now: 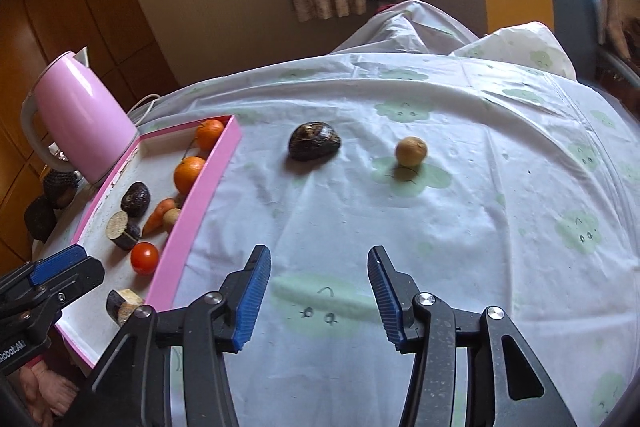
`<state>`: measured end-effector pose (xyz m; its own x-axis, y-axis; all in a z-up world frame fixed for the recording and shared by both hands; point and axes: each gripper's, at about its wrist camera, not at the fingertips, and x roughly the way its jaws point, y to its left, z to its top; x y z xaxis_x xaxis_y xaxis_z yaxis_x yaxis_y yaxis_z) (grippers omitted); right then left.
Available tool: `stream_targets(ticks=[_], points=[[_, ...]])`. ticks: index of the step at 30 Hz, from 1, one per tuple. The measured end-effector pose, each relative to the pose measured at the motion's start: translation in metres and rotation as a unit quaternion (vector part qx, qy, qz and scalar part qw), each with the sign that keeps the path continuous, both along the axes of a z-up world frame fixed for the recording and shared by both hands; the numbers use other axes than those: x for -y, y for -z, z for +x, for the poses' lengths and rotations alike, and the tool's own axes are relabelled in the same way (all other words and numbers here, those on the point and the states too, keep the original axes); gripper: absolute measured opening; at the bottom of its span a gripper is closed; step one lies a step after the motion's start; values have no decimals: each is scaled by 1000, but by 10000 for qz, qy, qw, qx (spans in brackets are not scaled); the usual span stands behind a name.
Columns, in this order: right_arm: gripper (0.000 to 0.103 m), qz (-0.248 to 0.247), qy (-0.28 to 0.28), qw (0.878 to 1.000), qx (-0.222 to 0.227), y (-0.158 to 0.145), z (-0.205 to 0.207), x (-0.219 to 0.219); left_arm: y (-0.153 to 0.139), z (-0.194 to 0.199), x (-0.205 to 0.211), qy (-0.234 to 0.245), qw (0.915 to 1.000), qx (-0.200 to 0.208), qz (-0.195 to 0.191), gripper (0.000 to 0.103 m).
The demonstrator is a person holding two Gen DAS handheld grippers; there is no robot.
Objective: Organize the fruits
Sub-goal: 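Reach to the last small tan round fruit and grasp it with the right gripper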
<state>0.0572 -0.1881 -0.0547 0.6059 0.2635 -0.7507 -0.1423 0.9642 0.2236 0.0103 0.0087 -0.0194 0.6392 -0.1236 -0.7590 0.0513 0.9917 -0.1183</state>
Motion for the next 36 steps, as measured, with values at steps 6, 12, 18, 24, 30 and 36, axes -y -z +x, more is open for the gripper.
stream_targets(ticks=[6,12,18,24,30,36], points=[[51,32,218,9998,-34,5,2,18,1,5,12,140,9999,-34,42,52],[51,12,372,9993,-86,11,10,32,4,12,23,279,9996,-90,40,52],[51,-22,453,9989,-117,12,31,40,8,17,31,414,9990,-163,-3,52],[51,-136,422,9990,-85,10,65,39,12,24,33,445,9986,-289,-54,52],[51,-240,488,9984,-157,14,100,33,10,31,34,456,9984,-294,-129,52],[28,-437,398,9979,-261,26,115,29,9,41,43,628,9968,-398,-309,52]])
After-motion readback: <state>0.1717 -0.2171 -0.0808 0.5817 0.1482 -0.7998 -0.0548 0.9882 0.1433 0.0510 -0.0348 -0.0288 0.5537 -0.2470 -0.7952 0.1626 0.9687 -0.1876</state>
